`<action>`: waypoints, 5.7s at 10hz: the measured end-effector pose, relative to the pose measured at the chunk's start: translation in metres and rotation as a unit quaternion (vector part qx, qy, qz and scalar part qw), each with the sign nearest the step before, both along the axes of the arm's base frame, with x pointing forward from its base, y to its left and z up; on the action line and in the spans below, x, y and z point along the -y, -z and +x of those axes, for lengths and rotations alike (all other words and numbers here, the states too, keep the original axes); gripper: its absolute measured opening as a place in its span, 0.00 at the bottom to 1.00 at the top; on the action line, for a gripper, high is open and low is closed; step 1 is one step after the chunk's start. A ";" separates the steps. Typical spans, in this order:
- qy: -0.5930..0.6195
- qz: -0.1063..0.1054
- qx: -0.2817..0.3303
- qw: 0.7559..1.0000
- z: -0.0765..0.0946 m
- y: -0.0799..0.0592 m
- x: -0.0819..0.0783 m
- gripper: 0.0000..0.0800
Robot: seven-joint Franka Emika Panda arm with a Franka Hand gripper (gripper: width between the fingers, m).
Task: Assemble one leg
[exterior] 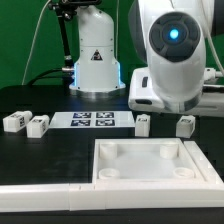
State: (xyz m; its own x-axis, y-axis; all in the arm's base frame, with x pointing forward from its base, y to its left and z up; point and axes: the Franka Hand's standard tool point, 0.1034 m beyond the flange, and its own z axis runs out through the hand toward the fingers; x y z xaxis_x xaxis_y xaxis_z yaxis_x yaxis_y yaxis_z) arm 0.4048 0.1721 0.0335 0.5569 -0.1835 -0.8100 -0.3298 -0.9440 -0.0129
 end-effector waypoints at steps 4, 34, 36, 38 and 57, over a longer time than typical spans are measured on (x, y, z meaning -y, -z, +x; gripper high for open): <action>-0.006 0.002 -0.015 1.000 -0.007 0.013 -0.009 0.81; -0.023 -0.036 0.252 0.967 0.048 -0.052 0.015 0.36; -0.049 -0.051 0.311 0.948 0.058 -0.060 0.024 0.36; -0.078 -0.061 0.371 0.923 0.061 -0.069 0.041 0.36; -0.160 -0.030 0.635 0.755 0.186 -0.058 0.044 0.36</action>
Offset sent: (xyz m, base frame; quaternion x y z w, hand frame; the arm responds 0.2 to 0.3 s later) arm -0.0045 0.0056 -0.0107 -0.0050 0.0069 0.0082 0.9999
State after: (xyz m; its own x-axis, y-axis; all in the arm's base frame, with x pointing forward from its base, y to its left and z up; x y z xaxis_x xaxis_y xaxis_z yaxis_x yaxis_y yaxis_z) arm 0.5911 0.1276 0.0917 0.9012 0.1105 0.4191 0.1585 -0.9840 -0.0815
